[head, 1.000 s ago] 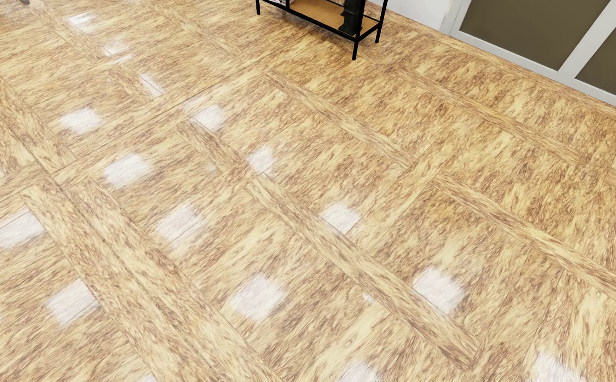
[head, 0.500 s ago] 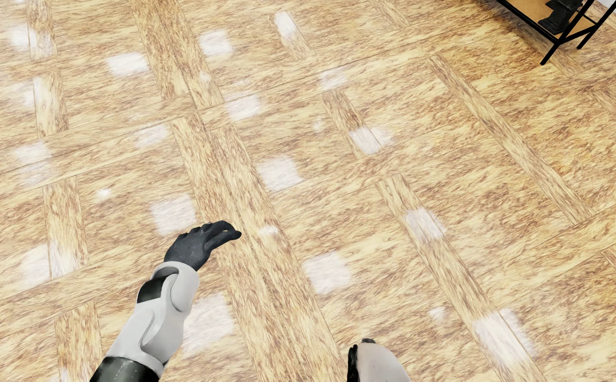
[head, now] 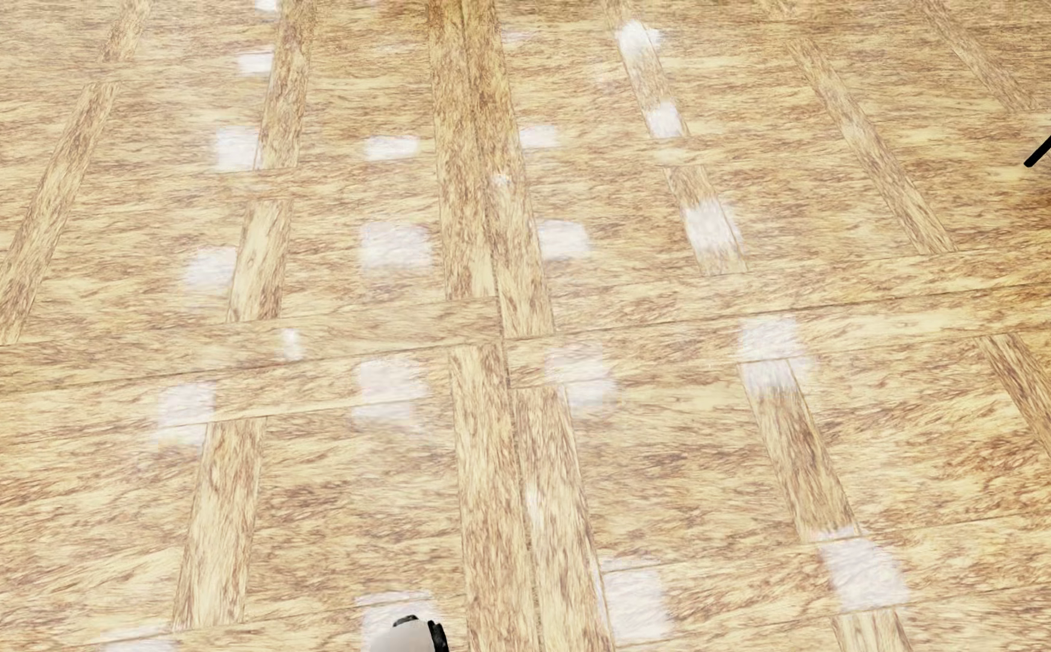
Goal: Move towards the desk
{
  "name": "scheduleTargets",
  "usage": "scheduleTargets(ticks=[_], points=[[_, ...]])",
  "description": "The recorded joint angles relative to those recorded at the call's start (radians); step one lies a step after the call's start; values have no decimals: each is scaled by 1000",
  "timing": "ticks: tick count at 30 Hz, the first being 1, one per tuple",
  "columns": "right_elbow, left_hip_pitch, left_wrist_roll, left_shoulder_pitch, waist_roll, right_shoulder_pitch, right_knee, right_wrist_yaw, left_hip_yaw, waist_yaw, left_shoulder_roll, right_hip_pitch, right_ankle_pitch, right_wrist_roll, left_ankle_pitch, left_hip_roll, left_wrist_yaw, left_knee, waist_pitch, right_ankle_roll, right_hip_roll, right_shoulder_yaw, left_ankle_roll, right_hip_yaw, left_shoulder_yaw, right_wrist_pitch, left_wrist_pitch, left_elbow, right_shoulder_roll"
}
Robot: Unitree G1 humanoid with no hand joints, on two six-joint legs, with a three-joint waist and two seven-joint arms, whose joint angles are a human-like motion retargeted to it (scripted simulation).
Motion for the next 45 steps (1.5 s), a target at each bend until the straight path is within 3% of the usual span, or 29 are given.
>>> scheduleTargets(ticks=[3,5,7,8,9,10,12,14,16,19,20,21,22,24,25,27,29,30,32,33,34,35,36,37,38,39,41,43,45], points=[[-48,-53,-47,322,-5,-93,-83,14,-14,63,29,239,-100,31,56,7,30,-644,-35,23,17,100,-39,58,229,-101,-21,-157,-82],[-77,-13,-34,495,-5,-163,-75,28,22,101,-52,370,-104,25,81,51,127,-845,-55,55,-25,136,40,98,447,-96,-18,-274,-135],[-109,-5,1,503,-23,-181,143,-7,53,130,-157,387,97,39,184,35,214,-610,-58,80,-123,84,84,132,565,-57,11,-309,-142],[-120,12,19,443,-38,-164,341,-44,70,138,-184,330,300,62,94,10,234,-489,-53,91,-170,41,81,147,569,-40,29,-290,-121],[-115,58,38,359,-52,-146,561,-67,85,139,-192,234,498,83,2,-20,225,-423,-46,103,-233,19,82,129,538,-27,37,-261,-98],[-89,121,65,264,-66,-140,736,-49,100,127,-190,117,541,81,-71,-54,194,-406,-40,77,-291,32,78,113,479,-15,29,-232,-93],[-3,278,147,52,-89,-137,868,59,95,89,-163,-107,377,8,-148,-134,139,-476,-34,17,-299,96,69,90,321,11,-18,-185,-107],[84,449,225,-174,-94,-126,712,89,50,55,-152,-268,261,-38,-193,-201,111,-599,-39,52,-267,80,57,15,170,63,-54,-169,-75],[127,579,260,-368,-86,-114,355,58,-7,18,-153,-379,261,-25,-267,-235,99,-657,-49,105,-205,13,45,18,71,91,-104,-241,-37],[137,762,223,-535,-75,-61,-282,59,-115,-32,-142,-393,329,1,-375,-224,189,-700,-62,118,-153,-51,13,69,21,91,-187,-445,7],[149,821,200,-537,-77,-44,-281,76,-125,-39,-129,-388,322,-8,-370,-212,226,-677,-62,88,-175,-54,-3,-15,21,102,-204,-508,11],[168,854,188,-513,-77,-35,-156,95,-127,-44,-105,-394,362,-29,-306,-190,248,-606,-59,9,-188,-44,-16,-83,24,114,-208,-564,12],[194,850,187,-462,-72,-34,1,113,-127,-50,-74,-410,385,-57,-172,-153,257,-476,-53,-64,-178,-25,-20,-83,34,123,-198,-611,12],[238,696,162,-306,-55,-56,207,150,-118,-44,-38,-365,237,-117,199,-65,263,-46,-35,-93,-135,26,-87,-87,84,124,-141,-643,-1],[240,569,135,-235,-43,-76,225,165,-110,-30,-37,-305,165,-139,232,-16,255,146,-27,-82,-103,50,-63,-90,109,108,-96,-606,-12],[210,308,114,-136,-23,-125,170,147,-88,15,-47,-154,72,-147,85,15,197,290,-24,-61,-40,75,59,-68,113,58,11,-429,-36],[173,119,165,-26,-22,-180,129,122,-21,59,-23,-11,-6,-153,2,4,69,112,-32,-47,1,112,84,-24,48,11,77,-235,-58],[148,57,194,49,-25,-207,141,124,11,77,3,49,-56,-158,-11,-4,-23,-63,-38,-49,11,149,80,-16,17,-23,70,-187,-72],[64,13,181,240,-28,-240,194,130,39,101,38,167,-172,-141,35,-22,-136,-538,-52,-58,27,237,5,-3,89,-129,25,-198,-112],[10,21,144,350,-25,-242,241,125,43,108,30,224,-213,-116,73,-24,-124,-739,-59,-54,25,278,-62,4,189,-177,11,-234,-136],[-43,20,110,446,-21,-238,347,120,77,113,-3,254,-203,-80,167,-9,-75,-780,-63,-38,5,303,-24,9,288,-209,5,-268,-162],[-91,-11,94,503,-22,-230,523,110,90,120,-47,237,-101,-37,312,4,-10,-654,-58,7,-30,298,73,28,357,-216,6,-282,-179],[-122,-45,99,502,-32,-220,725,73,83,126,-82,178,86,5,272,7,47,-477,-47,125,-61,255,145,63,390,-193,23,-264,-168],[-120,-60,124,448,-43,-212,898,-12,76,133,-95,103,241,37,188,13,72,-345,-34,248,-80,188,142,87,397,-149,55,-226,-123],[-88,-48,168,361,-53,-214,1010,-122,66,139,-95,29,271,52,129,8,61,-294,-23,270,-123,130,127,69,387,-95,82,-194,-72],[-31,-14,223,260,-62,-227,1057,-192,50,136,-93,-40,217,47,103,-12,46,-312,-16,244,-177,108,111,35,369,-51,87,-195,-45],[88,73,273,95,-76,-248,976,-129,4,121,-114,-154,121,-13,101,-75,125,-430,-14,149,-280,148,78,-48,345,-36,10,-316,-76],[135,150,208,-12,-84,-235,691,-28,-46,103,-140,-209,72,-63,101,-117,219,-538,-19,161,-313,173,47,-79,329,-51,-153,-464,-125],[140,189,170,-98,-90,-227,311,26,-110,84,-138,-166,132,-61,101,-144,211,-606,-29,176,-311,150,18,-101,274,-27,-251,-630,-139]])
